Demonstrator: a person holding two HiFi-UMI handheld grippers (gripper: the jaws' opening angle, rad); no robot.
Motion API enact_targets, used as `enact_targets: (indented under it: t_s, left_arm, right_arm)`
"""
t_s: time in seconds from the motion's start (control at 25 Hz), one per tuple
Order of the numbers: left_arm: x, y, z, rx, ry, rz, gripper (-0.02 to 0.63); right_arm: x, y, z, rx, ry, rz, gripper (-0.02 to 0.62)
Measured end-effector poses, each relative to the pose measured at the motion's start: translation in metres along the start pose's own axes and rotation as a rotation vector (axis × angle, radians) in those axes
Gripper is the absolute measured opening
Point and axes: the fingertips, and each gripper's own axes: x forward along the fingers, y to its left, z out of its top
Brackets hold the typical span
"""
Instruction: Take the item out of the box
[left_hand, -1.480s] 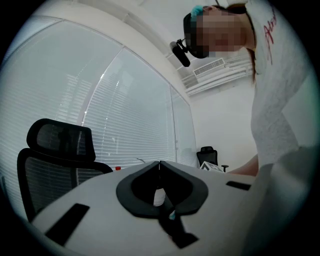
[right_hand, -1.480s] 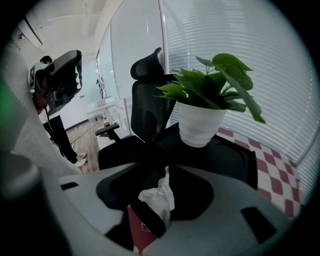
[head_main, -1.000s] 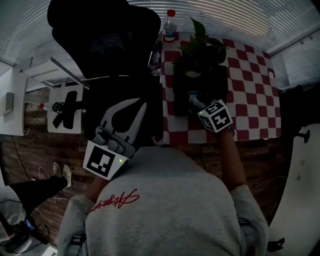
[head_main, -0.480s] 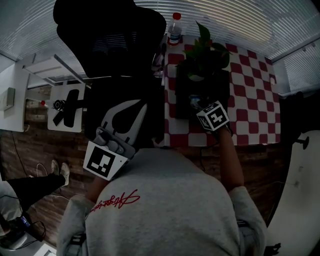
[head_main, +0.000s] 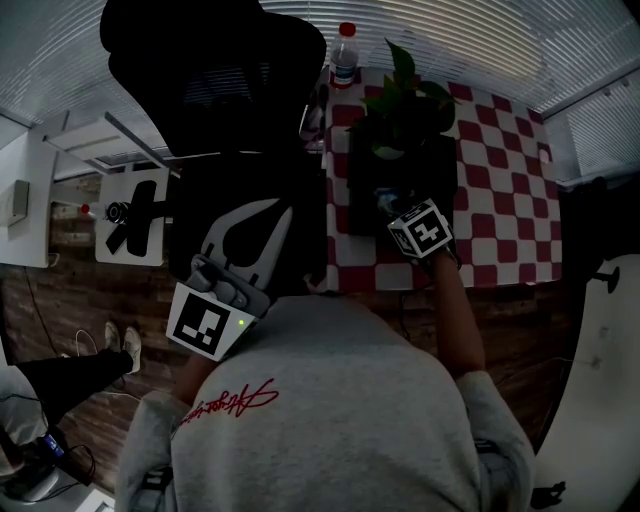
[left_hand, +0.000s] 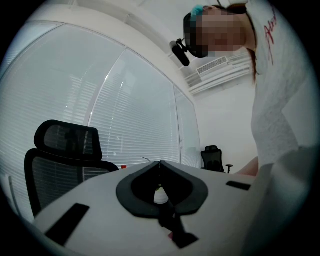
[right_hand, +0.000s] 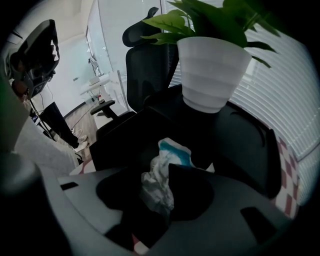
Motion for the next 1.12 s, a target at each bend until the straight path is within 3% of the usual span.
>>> enact_targets:
  t_s: [0.56,1.12]
  left_arm:
    - [0.007,-0.010,-0.004,-0.014,0.004,-0.036,0.017]
    - [0.005,-0.016,0.000,-0.012,-0.004,-0.060,0.017]
  right_arm:
    - [0.002,-0.004,0.000,-0.048,-0.006,-0.053,0.117]
    - [0.002,-0.004,0.000,-0.082,-0.015,-0.066,0.091]
